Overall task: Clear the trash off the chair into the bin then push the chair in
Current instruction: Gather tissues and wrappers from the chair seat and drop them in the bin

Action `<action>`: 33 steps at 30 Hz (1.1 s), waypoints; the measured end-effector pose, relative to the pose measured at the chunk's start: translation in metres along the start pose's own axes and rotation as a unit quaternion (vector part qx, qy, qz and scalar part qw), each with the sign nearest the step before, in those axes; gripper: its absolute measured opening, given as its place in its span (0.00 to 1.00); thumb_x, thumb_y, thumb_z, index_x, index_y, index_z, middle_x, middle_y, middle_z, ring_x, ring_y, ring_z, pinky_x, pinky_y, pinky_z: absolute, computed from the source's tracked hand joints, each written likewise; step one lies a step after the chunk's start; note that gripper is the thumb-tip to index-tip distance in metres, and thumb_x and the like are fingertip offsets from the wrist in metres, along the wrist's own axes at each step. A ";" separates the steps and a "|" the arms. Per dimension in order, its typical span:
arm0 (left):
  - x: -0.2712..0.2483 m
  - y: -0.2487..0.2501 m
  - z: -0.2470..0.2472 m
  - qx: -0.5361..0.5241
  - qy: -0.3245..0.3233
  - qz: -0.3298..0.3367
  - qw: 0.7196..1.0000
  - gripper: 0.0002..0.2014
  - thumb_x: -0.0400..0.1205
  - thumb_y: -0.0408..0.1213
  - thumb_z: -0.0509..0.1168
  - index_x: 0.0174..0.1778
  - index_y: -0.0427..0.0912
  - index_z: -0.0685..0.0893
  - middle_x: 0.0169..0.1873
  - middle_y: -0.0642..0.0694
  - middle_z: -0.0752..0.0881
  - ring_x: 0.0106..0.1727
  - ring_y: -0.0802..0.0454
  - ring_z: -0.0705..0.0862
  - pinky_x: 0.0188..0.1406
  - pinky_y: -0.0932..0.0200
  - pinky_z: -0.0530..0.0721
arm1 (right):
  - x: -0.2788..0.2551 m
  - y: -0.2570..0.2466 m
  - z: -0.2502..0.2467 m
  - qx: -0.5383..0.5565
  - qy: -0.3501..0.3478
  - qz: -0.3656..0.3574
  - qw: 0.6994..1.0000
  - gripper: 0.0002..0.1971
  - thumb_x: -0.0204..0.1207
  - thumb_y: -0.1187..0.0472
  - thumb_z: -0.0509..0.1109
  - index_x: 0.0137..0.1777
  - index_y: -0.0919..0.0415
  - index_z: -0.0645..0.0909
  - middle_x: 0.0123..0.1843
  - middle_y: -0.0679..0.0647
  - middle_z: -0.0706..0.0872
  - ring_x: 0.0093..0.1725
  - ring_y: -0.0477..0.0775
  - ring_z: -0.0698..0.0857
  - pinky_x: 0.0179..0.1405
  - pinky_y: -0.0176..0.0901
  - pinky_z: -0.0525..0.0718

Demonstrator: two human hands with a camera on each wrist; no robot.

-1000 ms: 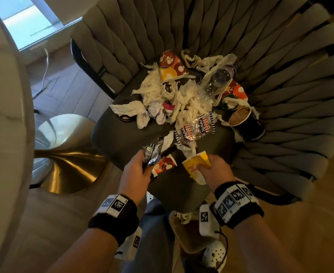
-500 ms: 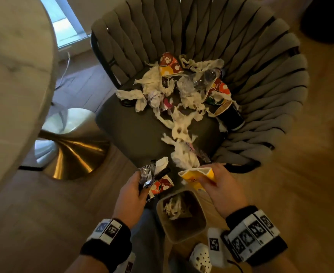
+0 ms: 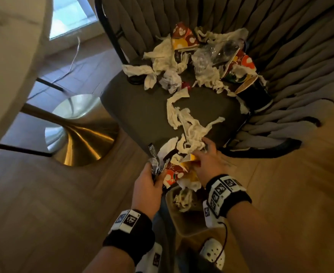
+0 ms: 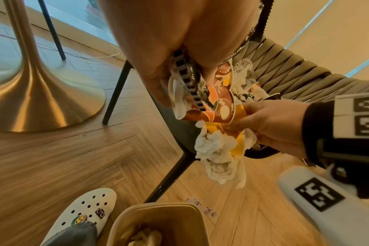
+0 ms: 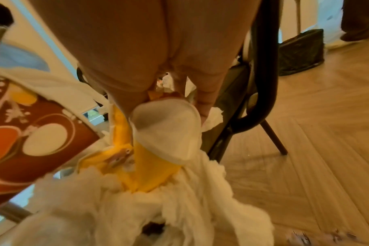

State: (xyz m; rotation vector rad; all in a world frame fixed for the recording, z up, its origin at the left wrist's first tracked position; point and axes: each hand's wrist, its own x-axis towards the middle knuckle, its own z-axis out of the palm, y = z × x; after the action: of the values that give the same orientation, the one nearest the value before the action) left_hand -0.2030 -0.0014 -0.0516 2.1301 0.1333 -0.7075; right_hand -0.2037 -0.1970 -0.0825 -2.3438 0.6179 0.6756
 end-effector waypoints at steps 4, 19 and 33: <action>0.013 0.002 -0.002 -0.018 -0.005 -0.027 0.999 0.10 0.87 0.44 0.64 0.63 0.59 0.76 0.53 0.59 0.87 0.50 0.69 0.87 0.44 0.71 0.84 | 0.013 -0.004 -0.008 -0.012 -0.024 -0.024 0.999 0.17 0.76 0.61 0.69 0.64 0.47 0.79 0.71 0.50 0.72 0.69 0.60 0.72 0.69 0.57 0.75; 0.061 0.033 -0.033 -0.037 0.031 -0.019 0.999 0.11 0.87 0.45 0.65 0.63 0.60 0.75 0.49 0.62 0.85 0.48 0.77 0.84 0.45 0.71 0.83 | 0.057 -0.054 -0.089 0.171 0.169 -0.028 0.970 0.27 0.78 0.61 0.70 0.73 0.47 0.62 0.59 0.56 0.83 0.58 0.58 0.83 0.52 0.50 0.83; 0.108 0.055 -0.063 0.125 -0.091 0.043 0.987 0.24 0.84 0.49 0.65 0.76 0.48 0.76 0.72 0.52 0.76 0.71 0.53 0.76 0.74 0.47 0.78 | 0.087 -0.051 -0.102 0.084 0.036 0.086 0.992 0.28 0.78 0.60 0.69 0.77 0.48 0.65 0.70 0.58 0.79 0.65 0.60 0.81 0.57 0.48 0.80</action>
State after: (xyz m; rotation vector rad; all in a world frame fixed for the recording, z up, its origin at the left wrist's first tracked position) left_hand -0.0669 -0.0040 -0.0412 2.2778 -0.1532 -0.9023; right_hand -0.0770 -0.2512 -0.0435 -2.1835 0.8839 0.5915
